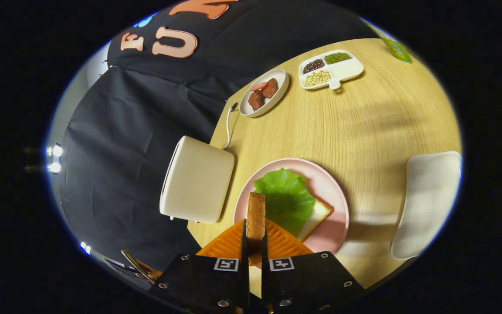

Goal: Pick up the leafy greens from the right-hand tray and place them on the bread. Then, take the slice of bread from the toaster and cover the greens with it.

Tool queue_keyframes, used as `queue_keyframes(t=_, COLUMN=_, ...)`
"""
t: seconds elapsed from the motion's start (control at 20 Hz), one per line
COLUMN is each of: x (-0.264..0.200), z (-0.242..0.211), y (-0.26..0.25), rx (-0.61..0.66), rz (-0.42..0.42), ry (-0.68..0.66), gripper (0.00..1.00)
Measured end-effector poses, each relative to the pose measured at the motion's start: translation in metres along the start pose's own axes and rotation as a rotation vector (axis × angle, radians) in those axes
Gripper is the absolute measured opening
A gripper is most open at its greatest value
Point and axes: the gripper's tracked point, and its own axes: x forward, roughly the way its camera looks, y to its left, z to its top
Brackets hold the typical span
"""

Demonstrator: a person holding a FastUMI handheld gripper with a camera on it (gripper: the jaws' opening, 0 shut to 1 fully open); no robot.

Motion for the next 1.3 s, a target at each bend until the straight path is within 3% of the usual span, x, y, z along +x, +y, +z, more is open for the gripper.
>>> queue_keyframes(t=0.15, x=0.001, z=0.001, y=-0.009, rx=-0.025, rz=-0.042, ry=-0.012, gripper=0.12)
queue_keyframes(t=0.25, x=-0.001, z=0.002, y=-0.012, rx=-0.056, rz=-0.068, ry=-0.036, gripper=0.17)
queue_keyframes(t=0.55, x=-0.023, z=0.021, y=-0.007, rx=-0.2, rz=-0.153, ry=-0.175, gripper=0.44)
queue_keyframes(t=0.7, x=-0.039, z=0.037, y=-0.002, rx=-0.282, rz=-0.195, ry=-0.266, gripper=0.63)
queue_keyframes(t=0.9, x=-0.058, z=0.05, y=0.017, rx=-0.37, rz=-0.201, ry=-0.361, gripper=0.75)
queue_keyframes(t=1.3, x=-0.111, z=0.097, y=0.06, rx=-0.544, rz=-0.233, ry=-0.675, gripper=0.89)
